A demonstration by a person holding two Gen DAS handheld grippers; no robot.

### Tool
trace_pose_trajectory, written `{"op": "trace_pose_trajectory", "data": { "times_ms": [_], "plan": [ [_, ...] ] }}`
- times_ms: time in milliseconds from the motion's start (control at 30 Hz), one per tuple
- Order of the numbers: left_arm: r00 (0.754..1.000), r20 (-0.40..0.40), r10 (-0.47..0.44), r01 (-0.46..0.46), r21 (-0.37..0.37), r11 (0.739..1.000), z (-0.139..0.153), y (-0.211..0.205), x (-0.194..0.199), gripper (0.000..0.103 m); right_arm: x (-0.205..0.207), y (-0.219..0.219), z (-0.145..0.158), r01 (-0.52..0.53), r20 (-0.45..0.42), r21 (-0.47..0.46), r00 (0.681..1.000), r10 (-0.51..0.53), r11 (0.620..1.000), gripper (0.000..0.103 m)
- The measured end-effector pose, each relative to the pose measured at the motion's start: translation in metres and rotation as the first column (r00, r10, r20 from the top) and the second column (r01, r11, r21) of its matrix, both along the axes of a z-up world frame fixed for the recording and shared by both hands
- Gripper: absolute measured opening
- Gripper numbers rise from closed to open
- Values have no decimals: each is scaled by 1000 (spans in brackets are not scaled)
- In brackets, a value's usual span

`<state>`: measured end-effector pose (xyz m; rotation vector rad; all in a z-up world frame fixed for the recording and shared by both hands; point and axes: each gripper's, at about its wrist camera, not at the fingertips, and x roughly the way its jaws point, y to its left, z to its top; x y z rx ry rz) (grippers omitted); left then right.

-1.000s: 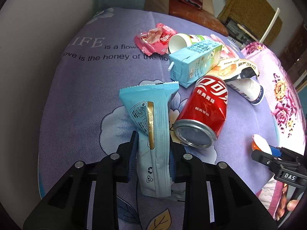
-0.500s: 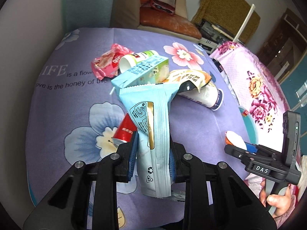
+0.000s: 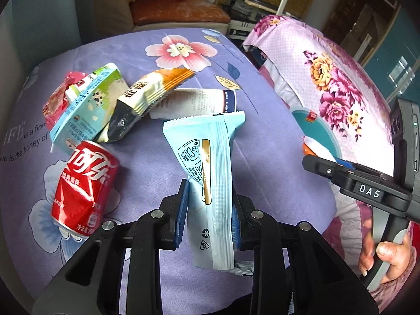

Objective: Collect trash
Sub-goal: 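Carry the blue wrapper and white tray over the teal wastebasket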

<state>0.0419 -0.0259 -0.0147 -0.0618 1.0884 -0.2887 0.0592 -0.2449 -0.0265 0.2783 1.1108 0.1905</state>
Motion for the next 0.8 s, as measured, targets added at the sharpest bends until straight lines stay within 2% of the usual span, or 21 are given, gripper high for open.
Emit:
{"op": "trace_pose_trajectory", "data": {
  "times_ms": [333, 800],
  "plan": [
    [991, -10, -131, 131, 53, 990, -8, -86, 30, 29, 1, -74, 0, 141, 21, 43, 990, -142, 989, 57],
    [962, -36, -272, 274, 80, 958, -16, -189, 57, 30, -1, -162, -11, 302, 14, 75, 953, -303, 950, 57]
  ]
}}
